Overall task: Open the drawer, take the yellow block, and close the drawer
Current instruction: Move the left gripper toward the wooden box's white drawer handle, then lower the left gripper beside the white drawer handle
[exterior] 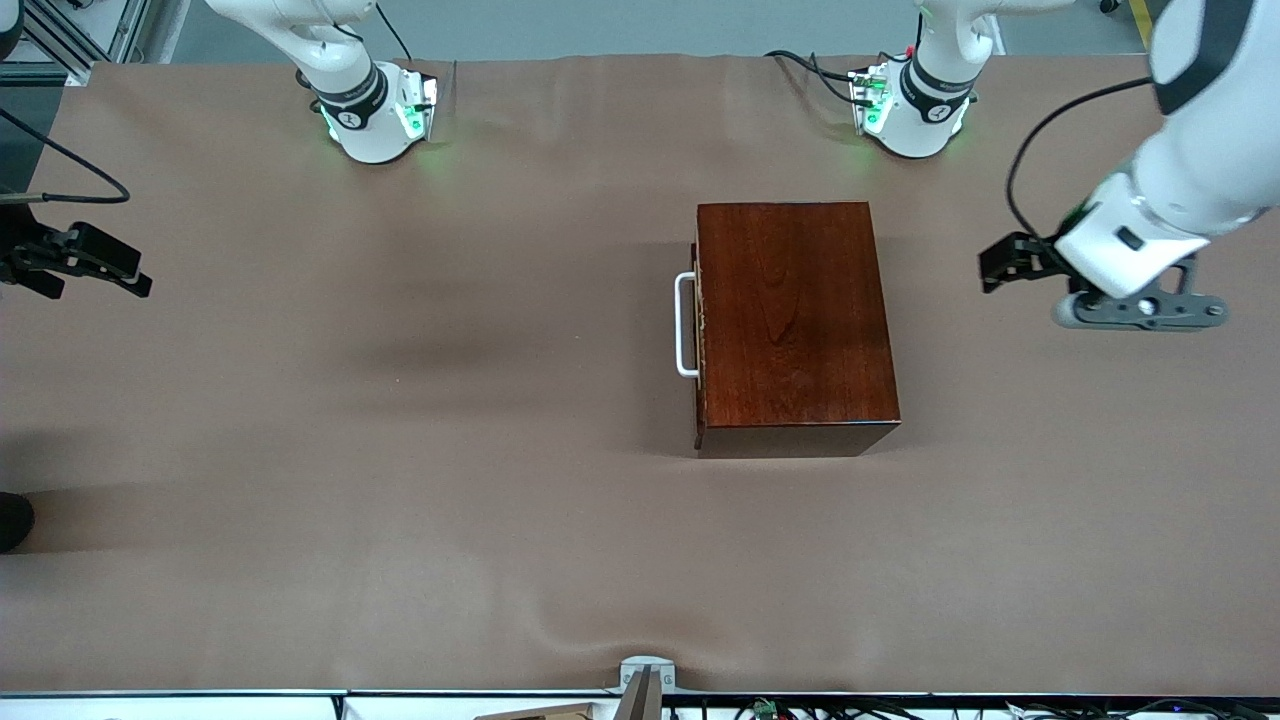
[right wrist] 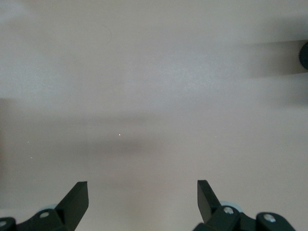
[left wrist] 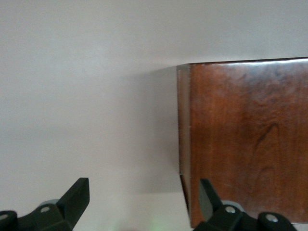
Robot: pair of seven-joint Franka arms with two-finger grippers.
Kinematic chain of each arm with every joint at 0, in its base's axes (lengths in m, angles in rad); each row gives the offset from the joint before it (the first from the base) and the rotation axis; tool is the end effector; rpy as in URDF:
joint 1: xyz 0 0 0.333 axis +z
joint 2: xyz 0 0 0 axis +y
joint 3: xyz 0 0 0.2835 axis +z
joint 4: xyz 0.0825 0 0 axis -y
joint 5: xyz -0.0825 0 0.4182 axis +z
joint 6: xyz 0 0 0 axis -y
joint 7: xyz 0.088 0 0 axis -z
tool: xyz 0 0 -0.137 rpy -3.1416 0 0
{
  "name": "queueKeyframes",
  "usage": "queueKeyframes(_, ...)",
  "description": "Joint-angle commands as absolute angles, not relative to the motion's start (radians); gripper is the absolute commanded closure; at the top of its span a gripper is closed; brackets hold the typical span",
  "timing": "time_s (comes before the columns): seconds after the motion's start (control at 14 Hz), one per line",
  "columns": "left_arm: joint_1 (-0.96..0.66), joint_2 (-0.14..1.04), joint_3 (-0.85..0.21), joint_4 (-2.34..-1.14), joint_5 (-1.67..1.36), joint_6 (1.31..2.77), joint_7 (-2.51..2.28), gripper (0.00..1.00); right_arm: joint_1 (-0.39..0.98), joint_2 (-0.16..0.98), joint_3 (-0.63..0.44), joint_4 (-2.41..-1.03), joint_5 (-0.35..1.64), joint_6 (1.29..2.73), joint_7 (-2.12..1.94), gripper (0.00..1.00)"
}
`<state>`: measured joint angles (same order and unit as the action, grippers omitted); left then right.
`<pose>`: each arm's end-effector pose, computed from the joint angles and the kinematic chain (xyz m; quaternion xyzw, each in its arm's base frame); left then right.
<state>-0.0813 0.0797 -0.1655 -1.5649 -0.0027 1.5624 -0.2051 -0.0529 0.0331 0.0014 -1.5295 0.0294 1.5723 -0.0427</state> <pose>0.5865 -0.1453 0.5174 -0.9989 0.0208 0.0413 0.0014 0.5981 -0.0268 0.5635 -0.9999 0.0044 -0.0055 0.0145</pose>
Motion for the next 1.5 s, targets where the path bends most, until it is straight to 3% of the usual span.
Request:
queueKeyframes(0.0,-0.139,0.097,-0.167,-1.516,-0.017,1.539,-0.309,0.0,-0.077,0.026,0.015,-1.526,0.049,1.571,-0.054,0.0)
queueKeyframes(0.36,-0.283,0.138,-0.166,-1.462,-0.014,1.539,-0.536,0.0,-0.077,0.026,0.015,-1.526,0.049,1.572,-0.054,0.0)
queueKeyframes(1.07,-0.583,0.368,-0.15,-1.218,0.023,1.549,-0.909,0.0,-0.077,0.026,0.015,-1.514,0.049,1.571,-0.054,0.0)
queueKeyframes(1.43,-0.738,0.448,-0.147,-1.213,0.136,1.646,-1.046,0.0,-0.077,0.026,0.015,-1.514,0.049,1.569,-0.054,0.0)
